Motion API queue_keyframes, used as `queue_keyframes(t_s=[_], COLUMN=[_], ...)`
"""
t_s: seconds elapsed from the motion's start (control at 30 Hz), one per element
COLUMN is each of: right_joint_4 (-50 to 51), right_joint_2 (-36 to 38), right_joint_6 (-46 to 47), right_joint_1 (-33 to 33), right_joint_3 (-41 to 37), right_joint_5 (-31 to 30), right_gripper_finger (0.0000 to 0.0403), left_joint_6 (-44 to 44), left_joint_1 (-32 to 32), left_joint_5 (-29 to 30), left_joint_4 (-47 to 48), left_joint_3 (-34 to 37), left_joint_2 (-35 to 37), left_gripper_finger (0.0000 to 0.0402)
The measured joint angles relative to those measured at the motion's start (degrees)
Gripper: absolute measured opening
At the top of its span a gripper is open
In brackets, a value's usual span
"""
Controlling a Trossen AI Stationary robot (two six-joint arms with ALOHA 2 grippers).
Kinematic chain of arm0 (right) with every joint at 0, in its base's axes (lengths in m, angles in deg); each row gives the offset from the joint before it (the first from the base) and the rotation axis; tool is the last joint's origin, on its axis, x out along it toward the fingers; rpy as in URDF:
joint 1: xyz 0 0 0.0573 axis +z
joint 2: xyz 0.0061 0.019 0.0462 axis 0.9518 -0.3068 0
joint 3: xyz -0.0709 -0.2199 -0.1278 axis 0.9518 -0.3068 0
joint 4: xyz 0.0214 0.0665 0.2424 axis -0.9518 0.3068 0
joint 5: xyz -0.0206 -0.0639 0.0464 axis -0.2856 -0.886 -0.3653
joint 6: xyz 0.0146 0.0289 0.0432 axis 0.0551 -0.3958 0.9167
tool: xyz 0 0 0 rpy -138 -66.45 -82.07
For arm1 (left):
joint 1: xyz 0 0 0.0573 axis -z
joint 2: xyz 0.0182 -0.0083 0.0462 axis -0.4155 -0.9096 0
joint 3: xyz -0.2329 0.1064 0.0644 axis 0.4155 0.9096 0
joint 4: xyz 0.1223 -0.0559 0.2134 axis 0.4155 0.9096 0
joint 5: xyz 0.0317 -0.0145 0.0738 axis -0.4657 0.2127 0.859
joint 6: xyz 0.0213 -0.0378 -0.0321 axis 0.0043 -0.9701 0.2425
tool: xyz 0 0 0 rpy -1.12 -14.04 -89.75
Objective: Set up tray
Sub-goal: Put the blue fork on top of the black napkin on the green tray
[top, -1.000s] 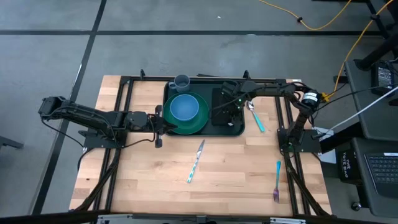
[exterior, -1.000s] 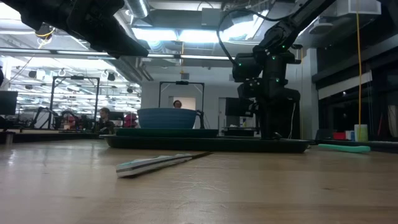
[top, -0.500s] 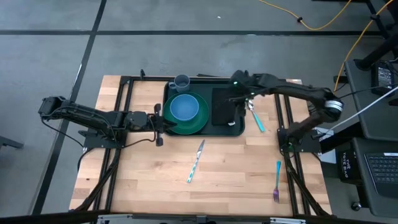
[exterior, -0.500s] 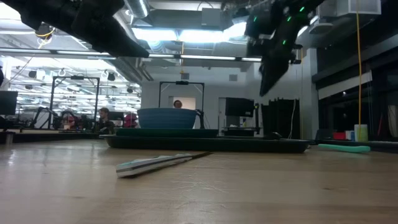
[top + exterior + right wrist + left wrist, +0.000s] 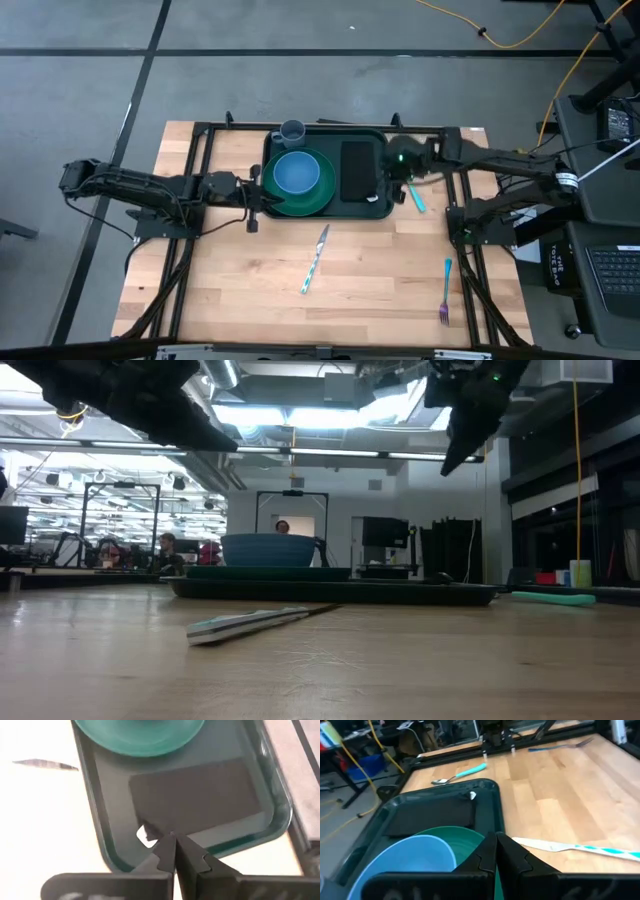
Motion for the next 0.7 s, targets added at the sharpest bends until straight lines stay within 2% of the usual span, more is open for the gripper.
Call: queue_keyframes(t_s=[0.17, 0.4, 0.7], right_joint_4=[-3.8, -4.0, -0.5], right_joint_2=[1.8, 2.3, 2.3], right_joint_6=[8.8, 22.5, 38.7], right_joint_1=[7.9, 16.9, 24.8], right_joint_3=[-6.4, -10.5, -10.9], right_joint_5=[-4.8, -8.6, -8.7], right_gripper_finger=[0.0008, 0.0004, 0.0004], left_joint_6=[-0.7, -0.7, -0.6], left_joint_1=[-2.3, -2.2, -2.1], left_joint_5=[-4.6, -4.2, -4.2], left_joint_4=[-0.1, -0.3, -0.3], left_joint_3=[0.0, 0.0, 0.0], left_joint_2=[0.0, 0.0, 0.0], left_gripper_finger=[0.0001, 0.0005, 0.0002])
